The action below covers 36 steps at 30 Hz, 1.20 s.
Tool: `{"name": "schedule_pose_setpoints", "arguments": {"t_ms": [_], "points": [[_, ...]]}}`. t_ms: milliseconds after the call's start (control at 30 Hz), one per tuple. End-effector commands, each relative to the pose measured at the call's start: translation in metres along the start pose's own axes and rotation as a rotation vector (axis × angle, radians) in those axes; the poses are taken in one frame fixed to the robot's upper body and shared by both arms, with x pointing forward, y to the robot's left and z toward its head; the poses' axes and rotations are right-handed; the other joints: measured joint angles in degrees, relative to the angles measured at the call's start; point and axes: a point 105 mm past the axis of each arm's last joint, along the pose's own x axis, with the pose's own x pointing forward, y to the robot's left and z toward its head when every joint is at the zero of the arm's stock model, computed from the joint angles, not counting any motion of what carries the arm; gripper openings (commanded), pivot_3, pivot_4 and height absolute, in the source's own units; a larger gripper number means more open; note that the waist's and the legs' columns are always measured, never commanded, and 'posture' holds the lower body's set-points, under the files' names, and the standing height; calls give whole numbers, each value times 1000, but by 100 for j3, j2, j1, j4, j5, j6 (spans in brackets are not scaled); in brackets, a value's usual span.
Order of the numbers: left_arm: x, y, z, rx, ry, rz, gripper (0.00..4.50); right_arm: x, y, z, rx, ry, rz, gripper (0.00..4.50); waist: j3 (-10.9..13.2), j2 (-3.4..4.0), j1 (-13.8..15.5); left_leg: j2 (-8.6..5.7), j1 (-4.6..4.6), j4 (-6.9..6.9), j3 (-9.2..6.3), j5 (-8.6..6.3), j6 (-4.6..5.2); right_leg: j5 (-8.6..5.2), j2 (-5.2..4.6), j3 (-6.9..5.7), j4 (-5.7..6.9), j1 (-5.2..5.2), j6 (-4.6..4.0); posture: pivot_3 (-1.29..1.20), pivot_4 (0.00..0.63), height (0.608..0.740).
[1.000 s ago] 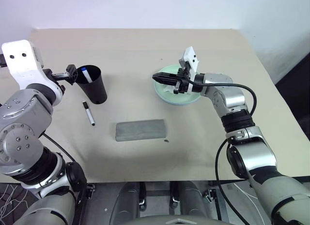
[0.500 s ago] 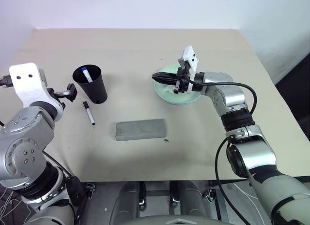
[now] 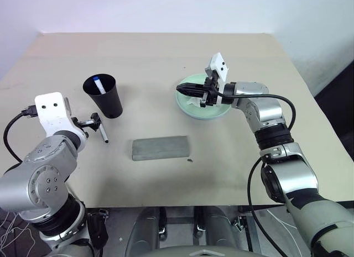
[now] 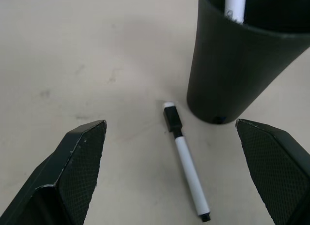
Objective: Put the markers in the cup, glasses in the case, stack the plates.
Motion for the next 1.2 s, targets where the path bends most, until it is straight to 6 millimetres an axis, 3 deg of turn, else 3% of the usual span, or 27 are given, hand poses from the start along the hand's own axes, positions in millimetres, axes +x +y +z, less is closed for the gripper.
{"name": "schedule_pose_setpoints", "arguments": {"t_ms": [33,300,667,767,1100,1167,1200], "points": [[7,0,-8,-11,50,11,4472,-4,-2,15,-52,-24,-13,0,0,0,2,0,0,0,0,0,0,0,0,0,0,0,0,0,150,681],[38,-9,-34,39,198,15,4472,-3,-3,13,-54,-17,-37,0,0,0,4,1,-2,1,0,-1,1,0,0,0,-1,-1,-1,0,150,681],[66,-22,-36,37,194,-22,4472,-8,-5,6,-57,3,-79,0,-1,3,19,10,-2,1,0,-1,0,8,-3,-2,-1,-5,-14,0,150,681],[68,-20,-36,28,206,-14,3961,-9,-4,4,-57,8,-84,0,-1,3,15,15,-3,1,1,-1,0,11,-3,-7,-3,-4,-22,0,150,681],[68,-18,-43,-34,250,6,610,-12,-7,4,-61,16,-102,0,0,5,19,21,-7,0,2,0,0,14,-3,-20,-8,-4,-20,0,150,681],[68,-13,-40,-52,231,36,29,-12,-8,4,-63,17,-104,0,0,5,16,21,-7,0,4,0,0,14,-4,-25,-9,-3,-20,0,150,681],[68,-10,-39,-69,231,46,7,-12,-8,4,-64,18,-106,0,0,5,16,21,-7,0,4,0,0,14,-4,-25,-9,-3,-20,0,150,681]]}}
